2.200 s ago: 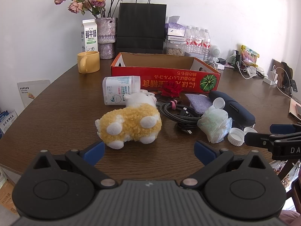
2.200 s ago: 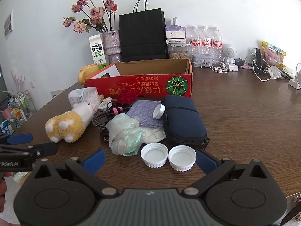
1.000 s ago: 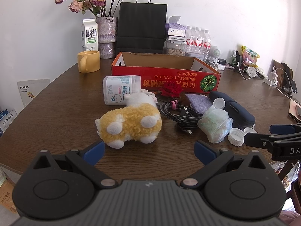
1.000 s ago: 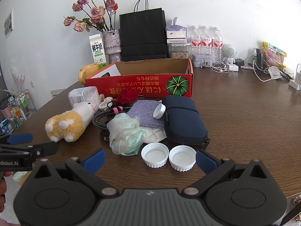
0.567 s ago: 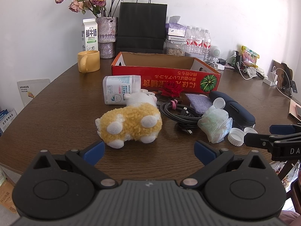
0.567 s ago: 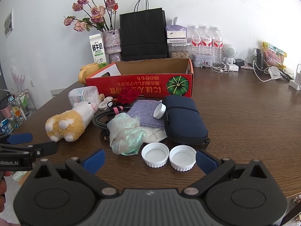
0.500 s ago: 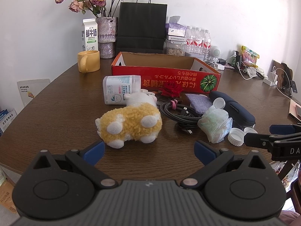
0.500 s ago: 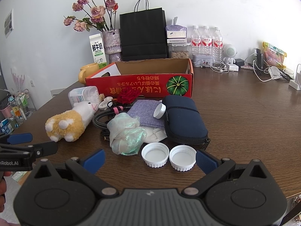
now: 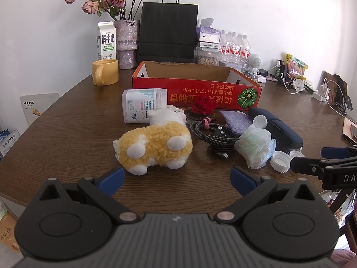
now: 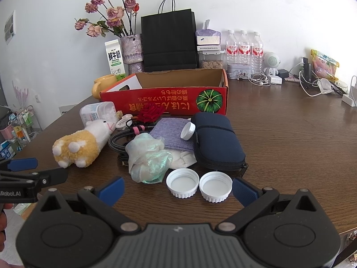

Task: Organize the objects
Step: 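Grasp the yellow plush sheep with the left gripper while the right gripper grasps a white bottle cap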

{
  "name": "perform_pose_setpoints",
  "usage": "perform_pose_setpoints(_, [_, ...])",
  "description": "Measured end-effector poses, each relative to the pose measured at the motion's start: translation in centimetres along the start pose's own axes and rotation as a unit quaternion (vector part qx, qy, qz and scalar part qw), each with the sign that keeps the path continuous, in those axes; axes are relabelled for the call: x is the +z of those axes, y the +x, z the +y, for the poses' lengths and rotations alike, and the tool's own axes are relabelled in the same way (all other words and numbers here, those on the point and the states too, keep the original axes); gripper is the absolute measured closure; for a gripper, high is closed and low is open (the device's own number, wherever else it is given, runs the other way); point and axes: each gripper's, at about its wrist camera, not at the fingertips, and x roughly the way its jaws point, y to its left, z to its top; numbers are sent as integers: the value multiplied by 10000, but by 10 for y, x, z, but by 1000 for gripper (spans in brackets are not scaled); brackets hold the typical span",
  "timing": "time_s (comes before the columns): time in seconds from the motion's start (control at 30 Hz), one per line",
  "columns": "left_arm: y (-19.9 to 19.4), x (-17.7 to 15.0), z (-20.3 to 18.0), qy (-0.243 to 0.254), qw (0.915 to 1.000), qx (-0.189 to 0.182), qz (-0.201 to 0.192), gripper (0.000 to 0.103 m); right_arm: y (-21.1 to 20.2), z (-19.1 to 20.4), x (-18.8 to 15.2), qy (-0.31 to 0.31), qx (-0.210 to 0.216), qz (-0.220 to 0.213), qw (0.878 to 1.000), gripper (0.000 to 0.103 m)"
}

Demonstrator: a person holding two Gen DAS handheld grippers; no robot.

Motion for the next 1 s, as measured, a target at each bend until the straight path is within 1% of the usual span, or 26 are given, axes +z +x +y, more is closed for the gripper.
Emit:
perform_pose_setpoints(0.2, [3,-1,1,-26,10000,-50,24,0,0,-2,0,-63,-134,-28,9999,0])
perform_pose_setpoints(0.5, [6,-2,9,-147,9999,-9,43,0,3,-7,-6,-200,-235,-49,9995,0])
perform_pose_setpoints(0.63, [9,-3,14,-190,9998,-13,28,0,4,-12,-9,-247,-242,-79,9994,3])
perform_pose_setpoints(0.8, [15,-3,19,-264,9996,-13,32,0,9,-21,-13,-283,-267,-121,9992,9])
perform_pose_setpoints(0.87, [17,-3,21,-274,9996,-21,16,0,11,-25,-14,-320,-243,-150,9991,15])
perform_pose_setpoints(0.97, [22,-2,23,-306,9995,-34,-14,0,15,-30,-16,-378,-232,-133,9989,27])
perform_pose_setpoints(1.0, [24,-2,24,-320,9995,-30,-13,0,17,-33,-15,-370,-214,-127,9990,29])
